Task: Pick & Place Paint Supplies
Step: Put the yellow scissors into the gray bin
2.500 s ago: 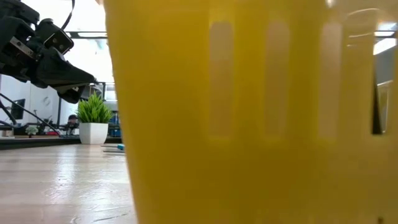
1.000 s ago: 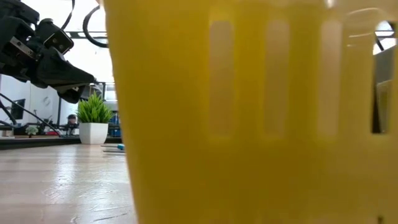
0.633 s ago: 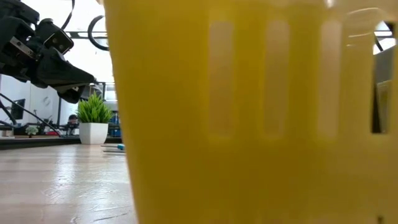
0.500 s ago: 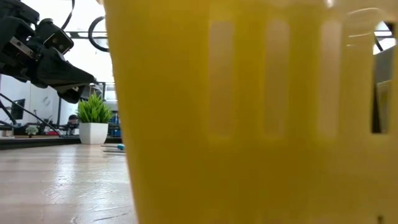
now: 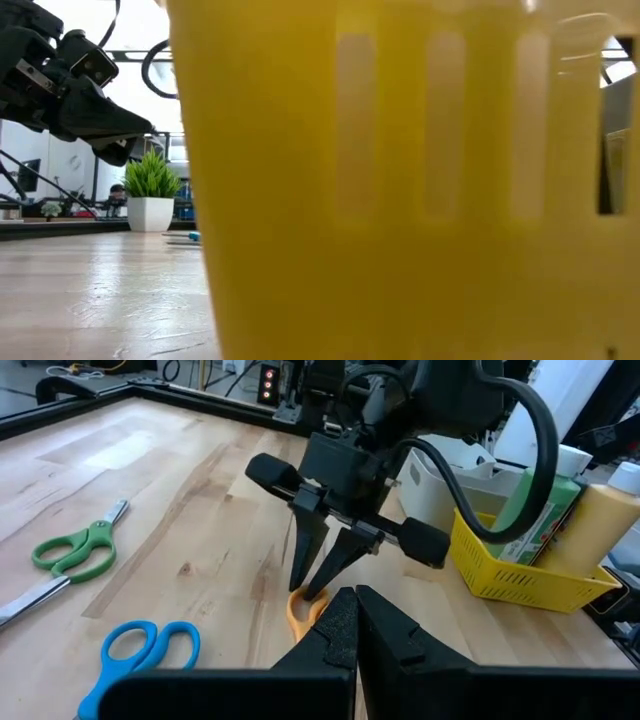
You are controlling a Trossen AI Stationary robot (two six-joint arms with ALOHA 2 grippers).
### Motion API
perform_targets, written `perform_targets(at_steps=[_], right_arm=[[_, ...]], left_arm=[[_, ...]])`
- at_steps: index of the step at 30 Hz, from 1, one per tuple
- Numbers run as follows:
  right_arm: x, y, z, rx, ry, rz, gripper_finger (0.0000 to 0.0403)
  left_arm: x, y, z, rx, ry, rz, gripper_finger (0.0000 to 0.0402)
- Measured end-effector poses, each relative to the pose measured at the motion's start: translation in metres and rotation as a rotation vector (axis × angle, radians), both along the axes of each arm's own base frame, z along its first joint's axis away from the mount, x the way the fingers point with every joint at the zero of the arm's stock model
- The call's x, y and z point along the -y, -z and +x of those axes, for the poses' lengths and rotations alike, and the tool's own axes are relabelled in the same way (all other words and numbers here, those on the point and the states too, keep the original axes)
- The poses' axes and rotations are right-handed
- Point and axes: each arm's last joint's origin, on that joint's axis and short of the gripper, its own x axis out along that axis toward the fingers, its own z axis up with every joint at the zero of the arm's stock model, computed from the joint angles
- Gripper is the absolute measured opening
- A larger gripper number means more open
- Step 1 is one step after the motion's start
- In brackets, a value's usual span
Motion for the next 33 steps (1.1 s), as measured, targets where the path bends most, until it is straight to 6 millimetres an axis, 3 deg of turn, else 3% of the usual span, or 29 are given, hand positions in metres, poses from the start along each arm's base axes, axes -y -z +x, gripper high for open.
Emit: perform_targets(at_steps=[6,11,21,33], right_arm=[[0.000,0.000,-0.001,-0.008,0.000,0.000,0.0053],[0.001,0.001,-0.002,-0.026,-0.003,0.001,0.0015],[0.002,0.001,-0.001,-0.021,-0.017,0.002,0.0013],[0.003,-0.016,-0.001,0.010,-0.051,-0.053,0.0011]], left_arm=[[0.000,0.000,0.000,0.000,0.000,0.000,0.0000],[0.000,0.000,0.000,0.000,0.000,0.000,0.0000],[0.000,0.000,0.000,0.000,0.000,0.000,0.0000],[0.000,0.000,0.000,0.000,0.000,0.000,0.0000]])
